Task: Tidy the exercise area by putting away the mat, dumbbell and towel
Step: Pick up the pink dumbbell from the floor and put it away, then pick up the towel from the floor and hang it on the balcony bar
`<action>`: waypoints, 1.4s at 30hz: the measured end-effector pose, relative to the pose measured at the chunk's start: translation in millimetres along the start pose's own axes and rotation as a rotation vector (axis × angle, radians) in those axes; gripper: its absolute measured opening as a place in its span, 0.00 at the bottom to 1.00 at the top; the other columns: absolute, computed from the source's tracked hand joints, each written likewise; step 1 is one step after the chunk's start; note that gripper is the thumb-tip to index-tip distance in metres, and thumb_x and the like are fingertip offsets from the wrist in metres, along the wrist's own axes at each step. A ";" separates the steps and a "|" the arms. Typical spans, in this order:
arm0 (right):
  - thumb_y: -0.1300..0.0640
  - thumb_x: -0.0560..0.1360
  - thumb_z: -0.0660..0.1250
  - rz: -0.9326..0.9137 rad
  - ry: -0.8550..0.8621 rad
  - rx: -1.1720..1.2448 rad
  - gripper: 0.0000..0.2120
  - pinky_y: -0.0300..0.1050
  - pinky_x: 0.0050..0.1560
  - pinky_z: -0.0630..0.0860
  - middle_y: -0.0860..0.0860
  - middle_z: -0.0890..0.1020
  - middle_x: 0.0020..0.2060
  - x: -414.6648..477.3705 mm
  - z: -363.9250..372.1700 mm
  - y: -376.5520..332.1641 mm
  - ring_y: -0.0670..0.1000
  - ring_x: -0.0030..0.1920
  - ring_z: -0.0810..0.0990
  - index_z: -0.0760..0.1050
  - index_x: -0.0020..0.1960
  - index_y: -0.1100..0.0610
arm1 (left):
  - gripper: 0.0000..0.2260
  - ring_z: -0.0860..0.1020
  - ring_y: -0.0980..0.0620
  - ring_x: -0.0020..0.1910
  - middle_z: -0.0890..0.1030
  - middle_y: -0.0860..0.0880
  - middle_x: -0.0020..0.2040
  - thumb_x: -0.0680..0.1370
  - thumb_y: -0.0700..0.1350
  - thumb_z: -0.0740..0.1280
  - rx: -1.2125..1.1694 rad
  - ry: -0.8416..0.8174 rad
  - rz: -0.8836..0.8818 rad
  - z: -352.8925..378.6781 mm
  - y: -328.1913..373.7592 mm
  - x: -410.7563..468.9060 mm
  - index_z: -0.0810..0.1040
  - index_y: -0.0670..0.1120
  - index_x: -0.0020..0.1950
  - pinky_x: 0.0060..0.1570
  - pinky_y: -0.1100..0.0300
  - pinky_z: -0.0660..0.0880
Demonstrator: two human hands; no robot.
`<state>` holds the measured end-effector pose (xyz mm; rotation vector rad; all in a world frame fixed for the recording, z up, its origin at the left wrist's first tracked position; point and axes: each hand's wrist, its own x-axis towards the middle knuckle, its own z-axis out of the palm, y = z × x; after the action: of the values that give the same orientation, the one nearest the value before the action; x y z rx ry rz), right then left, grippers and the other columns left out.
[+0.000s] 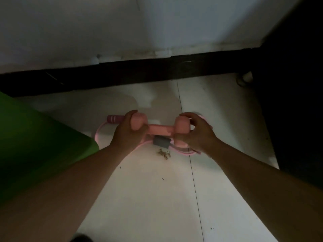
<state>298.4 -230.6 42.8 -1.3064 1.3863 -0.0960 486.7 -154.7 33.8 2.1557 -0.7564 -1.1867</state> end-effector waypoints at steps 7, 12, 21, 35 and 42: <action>0.59 0.61 0.80 0.014 0.006 -0.106 0.37 0.43 0.58 0.71 0.48 0.73 0.63 -6.9 -2.2 -1.5 0.52 0.60 0.73 0.68 0.66 0.49 | 0.31 0.73 0.46 0.60 0.73 0.46 0.65 0.75 0.47 0.69 0.263 -0.073 0.011 -5.9 16.9 -6.2 0.59 0.48 0.74 0.53 0.63 0.67; 0.58 0.67 0.76 0.008 0.056 -0.093 0.33 0.40 0.51 0.72 0.52 0.71 0.65 -53.7 -13.0 -38.4 0.52 0.57 0.73 0.67 0.69 0.50 | 0.30 0.70 0.48 0.65 0.71 0.45 0.68 0.73 0.45 0.71 0.339 -0.090 0.048 -40.2 60.8 -38.7 0.63 0.48 0.73 0.62 0.63 0.63; 0.50 0.69 0.74 0.027 0.140 0.069 0.20 0.24 0.37 0.68 0.42 0.76 0.54 -219.2 -50.6 -159.4 0.45 0.53 0.76 0.71 0.58 0.46 | 0.30 0.73 0.54 0.58 0.72 0.51 0.66 0.74 0.51 0.69 0.111 -0.023 0.053 -100.7 192.6 -174.2 0.62 0.53 0.73 0.55 0.60 0.72; 0.47 0.70 0.72 -0.032 0.175 0.002 0.29 0.28 0.50 0.67 0.43 0.74 0.63 -482.5 -192.6 -289.5 0.40 0.56 0.71 0.67 0.67 0.47 | 0.23 0.73 0.54 0.58 0.72 0.49 0.64 0.78 0.49 0.64 0.263 -0.134 0.292 -169.2 367.0 -423.2 0.65 0.49 0.72 0.56 0.62 0.69; 0.45 0.69 0.72 -0.090 0.176 -0.016 0.29 0.38 0.58 0.70 0.45 0.75 0.63 -610.0 -236.8 -324.0 0.43 0.59 0.72 0.68 0.68 0.46 | 0.23 0.72 0.52 0.62 0.73 0.49 0.64 0.78 0.52 0.63 0.373 -0.148 0.441 -194.6 431.0 -539.4 0.64 0.53 0.72 0.58 0.56 0.70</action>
<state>145.0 -59.9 736.0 -1.4004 1.4787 -0.2671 324.9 -32.3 721.9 2.0350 -1.5309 -1.0343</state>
